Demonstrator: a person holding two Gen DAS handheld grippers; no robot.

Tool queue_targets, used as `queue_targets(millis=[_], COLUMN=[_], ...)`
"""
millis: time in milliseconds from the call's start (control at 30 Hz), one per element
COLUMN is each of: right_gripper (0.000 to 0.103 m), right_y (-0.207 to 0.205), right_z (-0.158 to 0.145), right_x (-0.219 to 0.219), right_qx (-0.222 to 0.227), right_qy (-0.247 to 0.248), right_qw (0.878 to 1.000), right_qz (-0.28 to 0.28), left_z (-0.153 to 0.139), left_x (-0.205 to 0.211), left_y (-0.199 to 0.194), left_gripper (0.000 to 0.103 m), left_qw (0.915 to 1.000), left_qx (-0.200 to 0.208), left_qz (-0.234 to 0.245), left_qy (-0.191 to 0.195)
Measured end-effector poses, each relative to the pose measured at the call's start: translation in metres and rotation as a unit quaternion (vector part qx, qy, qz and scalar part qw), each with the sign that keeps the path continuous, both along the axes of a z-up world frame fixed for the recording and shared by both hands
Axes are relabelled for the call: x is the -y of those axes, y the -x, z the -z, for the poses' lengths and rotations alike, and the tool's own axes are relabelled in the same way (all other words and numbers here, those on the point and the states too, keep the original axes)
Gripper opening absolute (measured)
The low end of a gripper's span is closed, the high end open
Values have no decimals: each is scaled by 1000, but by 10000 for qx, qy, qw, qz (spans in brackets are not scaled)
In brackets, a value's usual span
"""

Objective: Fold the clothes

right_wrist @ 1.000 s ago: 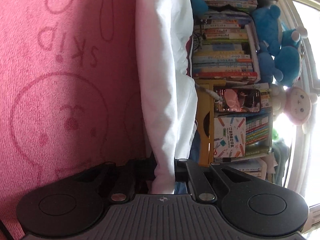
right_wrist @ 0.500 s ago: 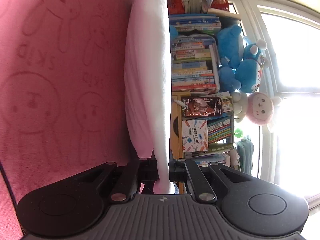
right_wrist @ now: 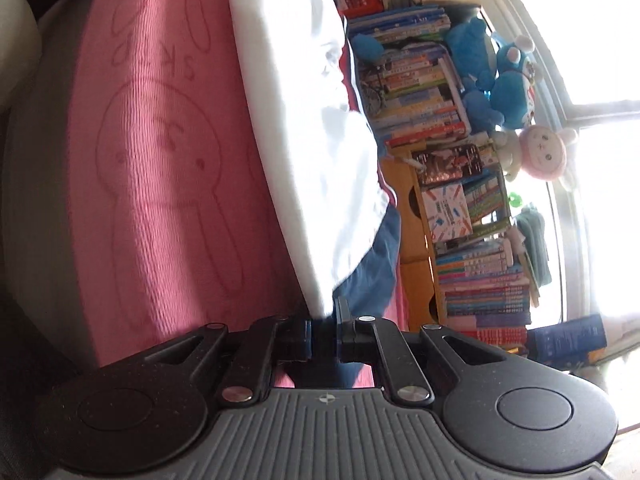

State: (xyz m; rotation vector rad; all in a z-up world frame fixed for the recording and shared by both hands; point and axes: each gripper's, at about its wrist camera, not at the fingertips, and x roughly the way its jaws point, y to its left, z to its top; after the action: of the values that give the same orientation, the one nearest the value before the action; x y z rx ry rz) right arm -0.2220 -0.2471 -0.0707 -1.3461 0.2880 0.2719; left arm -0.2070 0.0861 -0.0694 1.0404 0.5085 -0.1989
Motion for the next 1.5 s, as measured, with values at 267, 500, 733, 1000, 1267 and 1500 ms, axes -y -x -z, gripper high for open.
queue_targets(millis=[267, 500, 733, 1000, 1267, 1500], right_gripper=[30, 42, 58, 72, 78, 76], right_y=[16, 32, 33, -3, -23, -30], right_z=[-17, -55, -56, -52, -32, -25], right_x=[33, 58, 3, -84, -89, -104], right_qx=[-350, 72, 959, 176, -283, -114], right_qy=[-840, -3924, -5982, -6135, -6038, -5436], right_qw=[9937, 8951, 7682, 7829, 7818, 8218], right_qz=[652, 2116, 2069, 1018, 1531, 1705], left_z=[-22, -69, -59, -39, -7, -6], left_x=[-45, -93, 7, 63, 71, 73], left_y=[23, 41, 1, -40, -37, -37], left_gripper=[35, 62, 69, 73, 84, 84], left_qw=[9911, 8627, 8118, 8494, 8824, 8940], left_qx=[-259, 607, 1166, 1003, 1052, 1015], left_qz=[-1121, -2944, -2259, -2003, -2141, -2078], left_qy=[662, 4066, 5257, 4779, 4055, 3838])
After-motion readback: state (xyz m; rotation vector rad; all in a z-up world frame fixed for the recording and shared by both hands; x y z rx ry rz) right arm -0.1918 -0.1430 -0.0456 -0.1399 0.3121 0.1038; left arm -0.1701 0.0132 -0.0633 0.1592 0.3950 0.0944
